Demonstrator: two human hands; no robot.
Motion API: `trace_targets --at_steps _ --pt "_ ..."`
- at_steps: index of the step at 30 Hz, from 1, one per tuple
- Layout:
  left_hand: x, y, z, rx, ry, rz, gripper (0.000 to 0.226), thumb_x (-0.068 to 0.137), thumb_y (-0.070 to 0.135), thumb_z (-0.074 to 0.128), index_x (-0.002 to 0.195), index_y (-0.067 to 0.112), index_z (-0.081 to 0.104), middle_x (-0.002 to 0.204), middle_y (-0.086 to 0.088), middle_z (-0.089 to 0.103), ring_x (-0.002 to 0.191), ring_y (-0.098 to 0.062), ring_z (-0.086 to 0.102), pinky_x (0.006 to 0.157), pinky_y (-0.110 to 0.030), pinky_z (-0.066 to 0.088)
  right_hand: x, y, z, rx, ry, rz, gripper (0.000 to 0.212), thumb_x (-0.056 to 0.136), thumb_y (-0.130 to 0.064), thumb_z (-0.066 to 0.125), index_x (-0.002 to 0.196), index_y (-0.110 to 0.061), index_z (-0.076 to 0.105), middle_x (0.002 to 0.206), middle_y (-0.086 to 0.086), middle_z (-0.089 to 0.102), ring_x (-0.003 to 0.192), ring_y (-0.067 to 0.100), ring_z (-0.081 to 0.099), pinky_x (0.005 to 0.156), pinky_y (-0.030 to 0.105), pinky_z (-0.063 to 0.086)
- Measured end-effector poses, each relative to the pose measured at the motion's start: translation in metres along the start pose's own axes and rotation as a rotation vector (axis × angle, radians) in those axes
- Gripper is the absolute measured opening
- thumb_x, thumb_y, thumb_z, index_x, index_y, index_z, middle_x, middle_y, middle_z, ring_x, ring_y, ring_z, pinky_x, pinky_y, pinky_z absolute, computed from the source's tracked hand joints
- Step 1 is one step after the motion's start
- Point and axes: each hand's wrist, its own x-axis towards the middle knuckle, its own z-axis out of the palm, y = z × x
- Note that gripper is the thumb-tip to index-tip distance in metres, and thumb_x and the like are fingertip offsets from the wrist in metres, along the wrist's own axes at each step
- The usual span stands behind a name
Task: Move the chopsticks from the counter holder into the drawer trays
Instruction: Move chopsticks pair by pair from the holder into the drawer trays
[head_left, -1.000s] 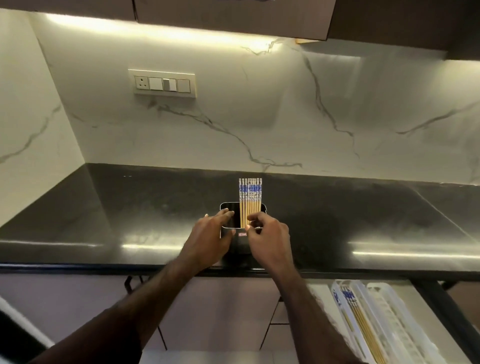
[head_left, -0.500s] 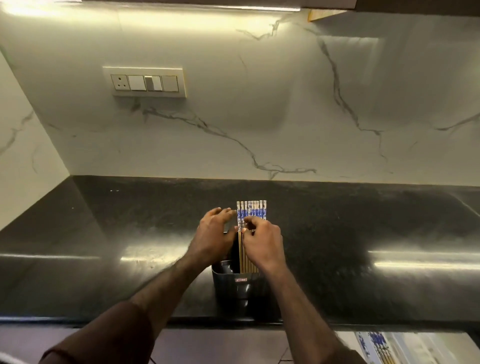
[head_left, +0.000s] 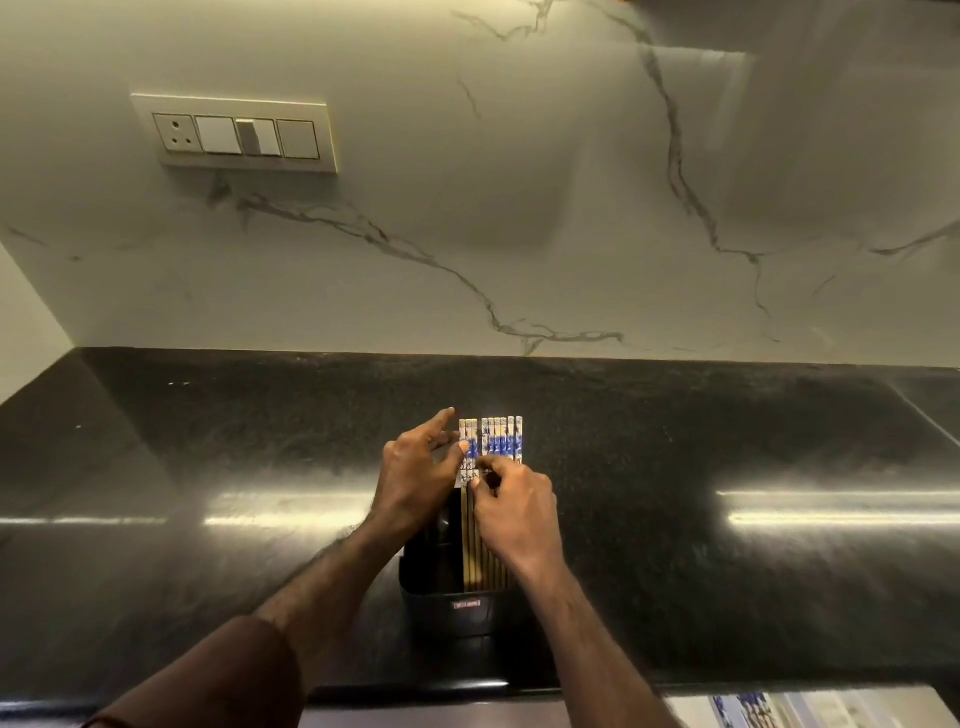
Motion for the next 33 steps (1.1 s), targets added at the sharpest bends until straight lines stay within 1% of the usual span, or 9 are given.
trace_targets --at_steps 6,9,12,15,21,24,27,29,33 --pt "0.005 -0.006 0.006 -0.250 -0.002 -0.132 0.052 0.081 0.014 0.075 0.130 0.012 0.058 0.108 -0.001 0.073 0.097 -0.003 0.068 0.090 -0.023 0.054 0.001 0.000 0.006 0.006 -0.003 0.015 0.027 0.092 -0.022 0.060 0.119 -0.022 0.066 0.103 -0.003 0.073 0.086 0.007 0.068 0.076 0.025 0.058" --pt "0.007 -0.008 0.005 -0.366 -0.016 -0.208 0.032 0.079 0.008 0.076 0.111 0.009 0.070 0.090 0.003 0.076 0.083 -0.006 0.073 0.081 -0.027 0.059 0.002 -0.002 0.008 0.017 -0.011 0.005 0.024 0.091 -0.020 0.061 0.114 -0.023 0.068 0.100 -0.005 0.073 0.086 0.006 0.068 0.078 0.029 0.059" --pt "0.008 -0.009 0.001 -0.444 0.009 -0.247 0.019 0.076 0.006 0.078 0.093 0.014 0.074 0.083 -0.002 0.077 0.080 -0.013 0.074 0.082 -0.035 0.059 0.003 -0.004 0.009 0.029 -0.023 -0.004 0.023 0.090 -0.022 0.064 0.112 -0.023 0.069 0.100 -0.006 0.073 0.088 0.006 0.067 0.080 0.030 0.059" --pt "0.007 -0.005 -0.005 -0.465 0.032 -0.235 0.020 0.074 0.006 0.080 0.083 0.023 0.073 0.080 0.000 0.077 0.077 -0.012 0.074 0.082 -0.036 0.059 0.004 -0.006 0.007 0.055 -0.026 -0.015 0.021 0.088 -0.027 0.067 0.109 -0.024 0.069 0.100 -0.007 0.073 0.091 0.008 0.068 0.082 0.032 0.058" --pt "0.005 0.026 -0.028 -0.539 0.030 -0.156 0.024 0.073 0.005 0.080 0.094 0.014 0.074 0.086 -0.006 0.077 0.082 -0.019 0.074 0.082 -0.037 0.059 0.005 -0.013 0.003 0.143 -0.102 -0.027 0.022 0.085 -0.028 0.066 0.106 -0.025 0.070 0.096 -0.006 0.075 0.084 0.009 0.071 0.078 0.035 0.060" --pt "0.005 0.050 -0.050 -0.594 -0.001 -0.104 0.024 0.076 0.002 0.075 0.099 0.010 0.072 0.091 -0.010 0.076 0.085 -0.022 0.074 0.082 -0.037 0.059 0.005 -0.018 -0.002 0.177 -0.132 -0.063 0.019 0.085 -0.029 0.070 0.103 -0.023 0.072 0.097 -0.005 0.075 0.089 0.006 0.069 0.084 0.031 0.056" --pt "0.004 0.075 -0.074 -0.613 -0.028 -0.044 0.022 0.079 0.003 0.071 0.099 0.012 0.070 0.092 -0.008 0.076 0.086 -0.020 0.074 0.078 -0.030 0.060 0.003 -0.025 -0.011 0.330 -0.193 -0.078 0.018 0.086 -0.023 0.071 0.103 -0.020 0.073 0.095 -0.005 0.076 0.087 0.002 0.069 0.085 0.029 0.056" --pt "0.003 0.089 -0.090 -0.624 -0.014 -0.020 0.021 0.079 0.004 0.071 0.098 0.012 0.069 0.091 -0.006 0.076 0.085 -0.018 0.074 0.075 -0.027 0.060 -0.001 -0.031 -0.020 0.459 -0.294 -0.059 0.019 0.086 -0.018 0.072 0.105 -0.017 0.072 0.094 -0.001 0.076 0.085 0.005 0.071 0.084 0.031 0.058" --pt "-0.003 0.107 -0.116 -0.668 0.020 -0.008 0.021 0.077 0.003 0.073 0.098 0.008 0.069 0.090 -0.009 0.075 0.079 -0.019 0.074 0.071 -0.029 0.061 -0.013 -0.042 -0.044 0.660 -0.428 -0.062 0.020 0.086 -0.008 0.069 0.106 -0.008 0.070 0.097 0.006 0.076 0.091 0.015 0.073 0.080 0.024 0.057"
